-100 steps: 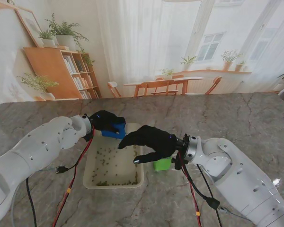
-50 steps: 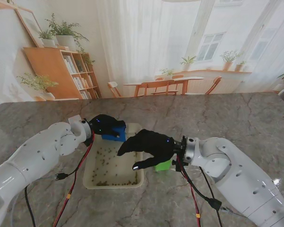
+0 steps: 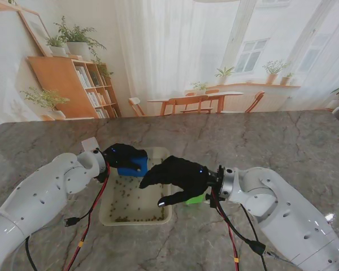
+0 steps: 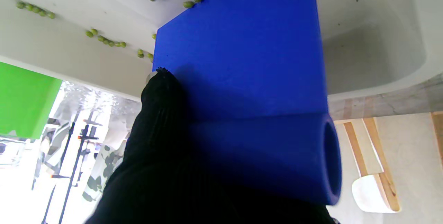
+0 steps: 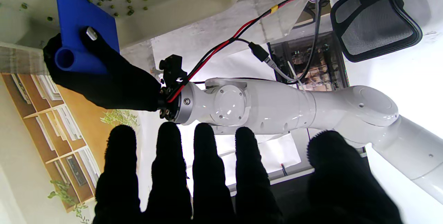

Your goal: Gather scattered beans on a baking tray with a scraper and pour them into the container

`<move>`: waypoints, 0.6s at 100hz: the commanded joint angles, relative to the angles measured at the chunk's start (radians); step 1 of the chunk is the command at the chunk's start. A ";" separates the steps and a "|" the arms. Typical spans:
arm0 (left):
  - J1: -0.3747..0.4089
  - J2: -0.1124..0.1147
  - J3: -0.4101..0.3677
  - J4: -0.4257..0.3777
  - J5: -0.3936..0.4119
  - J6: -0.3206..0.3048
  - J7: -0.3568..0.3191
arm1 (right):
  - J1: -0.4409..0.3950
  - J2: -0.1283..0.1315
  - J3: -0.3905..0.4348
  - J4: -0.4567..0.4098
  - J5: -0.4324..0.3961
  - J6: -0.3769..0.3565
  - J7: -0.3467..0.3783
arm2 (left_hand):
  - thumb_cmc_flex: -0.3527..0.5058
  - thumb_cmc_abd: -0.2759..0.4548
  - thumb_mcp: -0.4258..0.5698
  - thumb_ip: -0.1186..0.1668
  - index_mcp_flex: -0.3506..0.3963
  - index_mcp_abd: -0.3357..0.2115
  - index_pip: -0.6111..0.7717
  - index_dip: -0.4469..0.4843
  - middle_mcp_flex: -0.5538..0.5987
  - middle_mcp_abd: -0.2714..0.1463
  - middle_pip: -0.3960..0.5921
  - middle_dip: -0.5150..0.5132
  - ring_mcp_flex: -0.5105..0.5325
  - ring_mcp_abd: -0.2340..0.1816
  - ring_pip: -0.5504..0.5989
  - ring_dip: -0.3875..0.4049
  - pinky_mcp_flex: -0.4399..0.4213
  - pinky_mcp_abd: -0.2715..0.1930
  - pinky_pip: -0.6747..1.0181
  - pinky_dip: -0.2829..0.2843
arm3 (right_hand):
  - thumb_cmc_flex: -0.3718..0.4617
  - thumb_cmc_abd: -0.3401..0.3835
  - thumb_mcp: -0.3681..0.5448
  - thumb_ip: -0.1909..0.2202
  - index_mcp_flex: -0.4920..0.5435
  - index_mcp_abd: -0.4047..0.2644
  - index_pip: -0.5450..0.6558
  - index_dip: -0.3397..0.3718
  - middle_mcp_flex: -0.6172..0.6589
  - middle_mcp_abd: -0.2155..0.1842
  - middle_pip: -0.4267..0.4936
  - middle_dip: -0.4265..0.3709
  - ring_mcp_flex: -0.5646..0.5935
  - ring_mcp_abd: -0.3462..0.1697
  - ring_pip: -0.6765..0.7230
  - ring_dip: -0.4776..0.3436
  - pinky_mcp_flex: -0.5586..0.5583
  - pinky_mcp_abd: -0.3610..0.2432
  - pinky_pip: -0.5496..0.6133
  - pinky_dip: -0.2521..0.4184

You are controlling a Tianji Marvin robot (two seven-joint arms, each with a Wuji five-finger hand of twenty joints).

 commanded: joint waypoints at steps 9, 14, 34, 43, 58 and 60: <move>0.069 0.018 -0.039 -0.048 0.022 0.005 -0.028 | -0.013 -0.004 0.002 -0.009 -0.010 0.000 -0.002 | 0.085 0.038 0.041 0.048 0.039 -0.005 -0.002 -0.012 0.026 0.032 0.023 -0.012 0.079 -0.105 0.013 -0.008 0.037 -0.075 0.013 -0.019 | 0.003 0.043 -0.022 0.031 -0.023 0.003 -0.019 -0.008 -0.012 0.003 -0.027 -0.017 -0.013 0.004 -0.015 -0.013 -0.008 -0.019 -0.013 -0.010; 0.088 0.020 -0.056 -0.063 0.020 0.009 -0.039 | -0.013 -0.004 0.001 -0.011 -0.012 -0.002 -0.003 | 0.086 0.038 0.041 0.048 0.039 -0.003 -0.004 -0.012 0.026 0.034 0.023 -0.013 0.080 -0.104 0.012 -0.008 0.039 -0.074 0.010 -0.019 | 0.003 0.043 -0.023 0.031 -0.022 0.004 -0.019 -0.007 -0.012 0.002 -0.027 -0.017 -0.013 0.004 -0.015 -0.013 -0.009 -0.019 -0.014 -0.010; 0.164 0.024 -0.115 -0.130 0.016 0.034 -0.072 | -0.024 -0.003 0.004 -0.023 -0.012 -0.007 -0.002 | 0.088 0.038 0.042 0.048 0.047 -0.003 -0.009 -0.010 0.031 0.037 0.027 -0.016 0.086 -0.103 0.011 -0.005 0.046 -0.071 0.007 -0.012 | 0.002 0.043 -0.025 0.031 -0.024 0.002 -0.019 -0.006 -0.013 0.002 -0.026 -0.017 -0.012 0.002 -0.015 -0.013 -0.008 -0.020 -0.014 -0.010; 0.191 0.027 -0.135 -0.157 0.023 0.035 -0.082 | -0.032 -0.003 0.009 -0.030 -0.018 -0.011 -0.003 | 0.086 0.036 0.040 0.048 0.050 -0.004 -0.011 -0.009 0.034 0.035 0.028 -0.017 0.088 -0.104 0.011 -0.004 0.048 -0.075 0.006 -0.009 | 0.002 0.044 -0.025 0.031 -0.025 0.002 -0.020 -0.006 -0.013 0.001 -0.026 -0.017 -0.014 0.004 -0.015 -0.013 -0.008 -0.020 -0.014 -0.010; 0.226 0.029 -0.155 -0.194 0.021 0.042 -0.101 | -0.045 -0.004 0.016 -0.039 -0.026 -0.012 -0.011 | 0.086 0.036 0.041 0.048 0.052 -0.005 -0.014 -0.006 0.035 0.035 0.030 -0.017 0.091 -0.105 0.011 -0.001 0.052 -0.076 0.005 -0.005 | 0.002 0.043 -0.026 0.031 -0.024 0.001 -0.020 -0.005 -0.013 0.001 -0.026 -0.016 -0.012 0.003 -0.014 -0.013 -0.007 -0.021 -0.014 -0.011; 0.230 0.029 -0.157 -0.198 0.022 0.043 -0.104 | -0.046 -0.005 0.017 -0.039 -0.028 -0.012 -0.012 | 0.086 0.036 0.041 0.048 0.053 -0.005 -0.015 -0.006 0.035 0.035 0.030 -0.018 0.091 -0.105 0.012 -0.001 0.052 -0.076 0.005 -0.004 | 0.003 0.043 -0.026 0.031 -0.024 0.001 -0.020 -0.005 -0.012 0.001 -0.026 -0.016 -0.012 0.003 -0.014 -0.013 -0.007 -0.020 -0.014 -0.011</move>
